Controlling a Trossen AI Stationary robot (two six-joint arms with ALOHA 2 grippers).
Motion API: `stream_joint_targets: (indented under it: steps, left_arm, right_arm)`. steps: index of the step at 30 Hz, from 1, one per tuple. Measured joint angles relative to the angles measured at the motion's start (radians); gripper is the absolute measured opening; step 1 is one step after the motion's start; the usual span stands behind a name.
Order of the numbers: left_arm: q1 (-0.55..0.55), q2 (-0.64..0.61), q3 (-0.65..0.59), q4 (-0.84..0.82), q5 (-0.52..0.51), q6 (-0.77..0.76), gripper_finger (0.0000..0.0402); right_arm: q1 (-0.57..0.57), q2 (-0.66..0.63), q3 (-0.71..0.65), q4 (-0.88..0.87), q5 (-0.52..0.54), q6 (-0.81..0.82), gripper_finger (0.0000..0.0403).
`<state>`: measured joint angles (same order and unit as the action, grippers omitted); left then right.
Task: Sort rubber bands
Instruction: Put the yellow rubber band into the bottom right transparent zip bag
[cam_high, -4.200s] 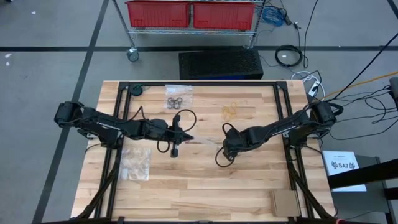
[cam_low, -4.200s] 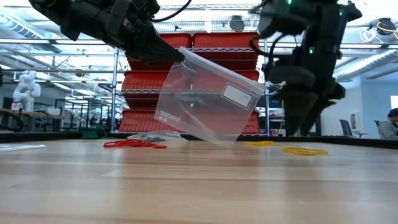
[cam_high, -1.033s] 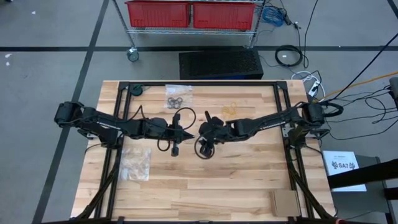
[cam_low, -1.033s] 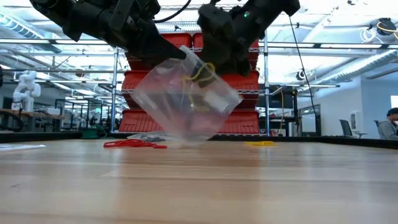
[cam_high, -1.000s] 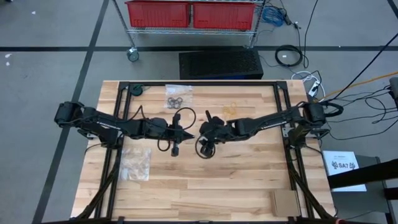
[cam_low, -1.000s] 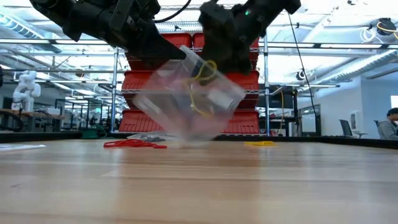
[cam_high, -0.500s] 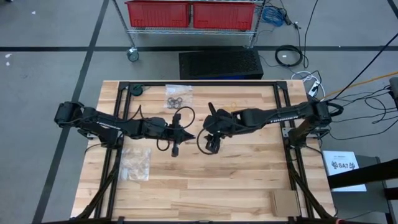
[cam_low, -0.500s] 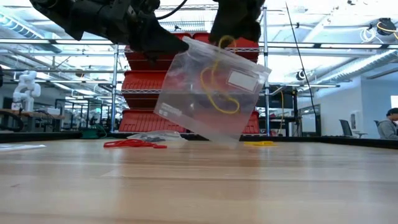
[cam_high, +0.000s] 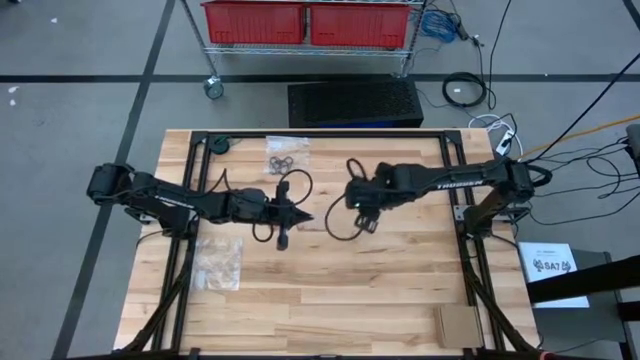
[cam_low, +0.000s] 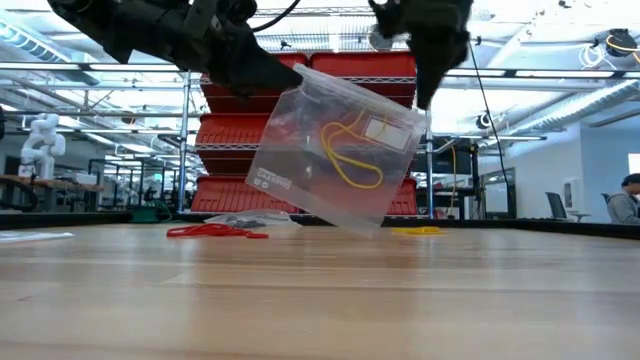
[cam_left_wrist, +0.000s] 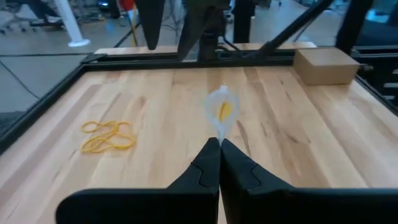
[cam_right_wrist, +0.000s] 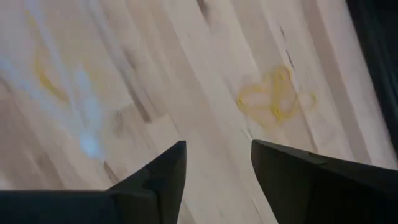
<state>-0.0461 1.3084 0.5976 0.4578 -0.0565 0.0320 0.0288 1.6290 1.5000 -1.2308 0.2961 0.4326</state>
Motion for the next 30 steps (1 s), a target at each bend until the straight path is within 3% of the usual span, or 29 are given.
stream_joint_targets:
  steps: [5, 12, 18, 23, 30]
  left_arm:
    - [0.001, -0.004, 0.0, -0.011, -0.008, 0.0, 0.0002]
    - [0.034, -0.015, 0.0, -0.053, -0.015, 0.0, 0.0002]
    - [0.063, -0.018, 0.0, -0.061, -0.015, -0.001, 0.0002]
    - [0.078, -0.018, 0.0, -0.1, -0.015, -0.001, 0.0002]
    - [0.079, -0.018, 0.0, -0.11, -0.014, -0.001, 0.0002]
  right_arm:
    - [-0.066, -0.146, -0.162, 0.093, -0.036, -0.048, 0.0159]
    - [-0.212, -0.33, -0.585, 0.517, -0.036, -0.063, 0.0134]
    - [-0.359, -0.268, -0.777, 0.919, -0.083, -0.051, 0.013]
    - [-0.448, -0.155, -0.78, 1.032, -0.09, -0.083, 0.0153]
    - [-0.489, 0.008, -0.78, 1.109, -0.089, -0.079, 0.0213]
